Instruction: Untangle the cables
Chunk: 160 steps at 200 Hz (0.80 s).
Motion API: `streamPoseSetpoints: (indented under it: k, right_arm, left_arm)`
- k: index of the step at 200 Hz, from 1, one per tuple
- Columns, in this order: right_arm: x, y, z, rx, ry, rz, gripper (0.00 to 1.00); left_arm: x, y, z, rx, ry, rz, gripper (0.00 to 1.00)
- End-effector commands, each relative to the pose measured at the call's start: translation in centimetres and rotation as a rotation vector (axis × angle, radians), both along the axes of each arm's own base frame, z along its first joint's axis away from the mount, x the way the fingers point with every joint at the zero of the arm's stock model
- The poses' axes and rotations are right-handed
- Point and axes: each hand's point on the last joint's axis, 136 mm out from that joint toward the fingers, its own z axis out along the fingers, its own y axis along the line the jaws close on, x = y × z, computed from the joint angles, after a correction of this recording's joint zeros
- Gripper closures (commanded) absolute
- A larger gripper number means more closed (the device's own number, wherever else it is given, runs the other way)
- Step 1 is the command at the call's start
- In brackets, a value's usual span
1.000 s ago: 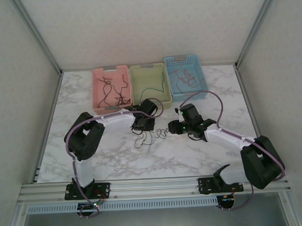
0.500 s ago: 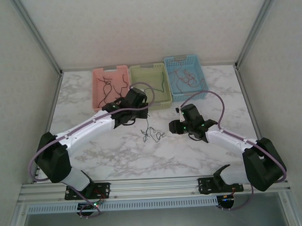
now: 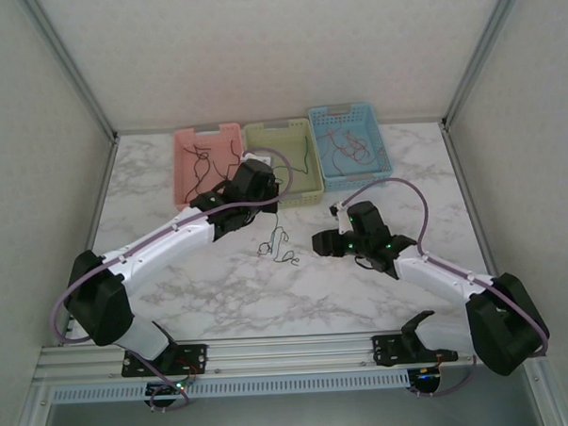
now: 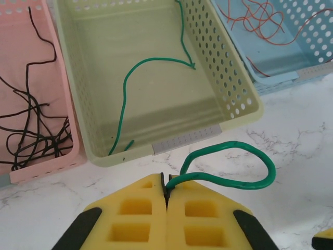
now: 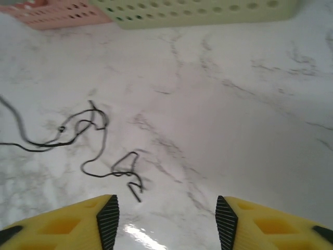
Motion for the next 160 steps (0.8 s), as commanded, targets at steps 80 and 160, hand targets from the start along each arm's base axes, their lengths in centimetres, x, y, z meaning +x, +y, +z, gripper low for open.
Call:
streamPoseSetpoints:
  k: [80, 160]
  right_arm:
    - [-0.8, 8.5, 2.9, 0.041, -0.477, 0.379, 0.28]
    - [0.7, 10.4, 3.3, 0.034, -0.486, 0.384, 0.91]
  left_arm:
    - [-2.4, -0.9, 3.5, -0.098, 0.011, -0.097, 1.0]
    - [-2.9, -0.2, 4.1, -0.095, 0.015, -0.087, 1.0]
